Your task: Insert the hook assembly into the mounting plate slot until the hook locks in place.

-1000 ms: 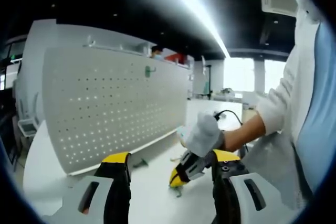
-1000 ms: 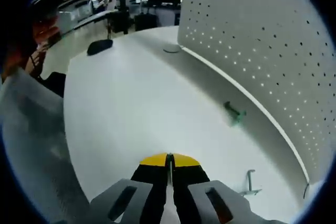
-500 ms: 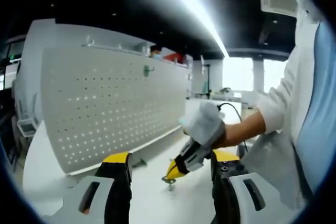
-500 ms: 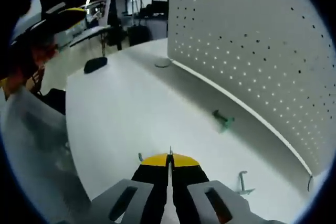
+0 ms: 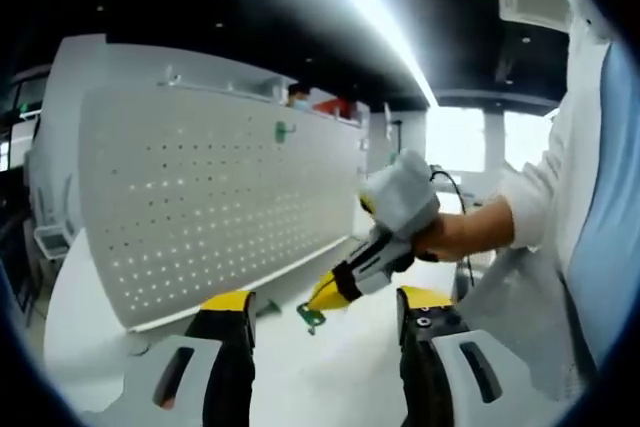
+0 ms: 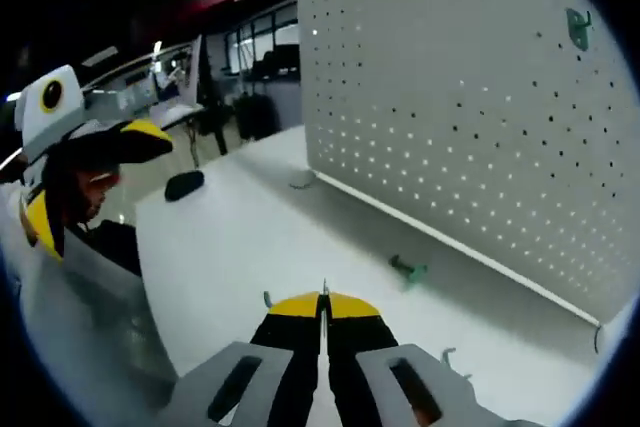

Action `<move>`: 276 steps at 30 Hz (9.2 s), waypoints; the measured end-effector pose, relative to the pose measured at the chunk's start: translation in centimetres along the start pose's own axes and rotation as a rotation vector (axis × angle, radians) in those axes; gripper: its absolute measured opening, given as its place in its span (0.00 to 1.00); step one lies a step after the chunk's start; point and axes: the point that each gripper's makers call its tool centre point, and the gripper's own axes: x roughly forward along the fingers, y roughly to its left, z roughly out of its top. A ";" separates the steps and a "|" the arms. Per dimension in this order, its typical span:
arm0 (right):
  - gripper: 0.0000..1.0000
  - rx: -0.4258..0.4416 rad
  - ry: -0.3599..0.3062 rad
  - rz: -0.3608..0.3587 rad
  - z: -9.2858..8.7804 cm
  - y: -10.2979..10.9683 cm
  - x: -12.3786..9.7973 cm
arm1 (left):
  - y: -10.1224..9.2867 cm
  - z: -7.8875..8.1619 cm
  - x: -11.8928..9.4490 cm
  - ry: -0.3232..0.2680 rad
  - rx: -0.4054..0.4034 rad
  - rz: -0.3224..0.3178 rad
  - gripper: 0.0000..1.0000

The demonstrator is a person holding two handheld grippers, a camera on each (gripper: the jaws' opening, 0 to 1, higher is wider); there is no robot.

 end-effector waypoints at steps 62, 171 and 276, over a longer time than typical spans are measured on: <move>0.00 -0.088 -0.331 0.565 8.5 7.1 -10.4 | -6.1 4.7 0.2 -0.132 0.120 -0.506 0.09; 0.97 -0.018 -0.478 -0.087 7.4 -7.2 -17.0 | 3.8 18.7 19.2 -0.195 0.176 -0.342 0.02; 0.90 -0.071 -0.474 -0.061 9.9 -6.9 -16.7 | 5.9 14.0 13.2 -0.152 0.164 -0.231 0.35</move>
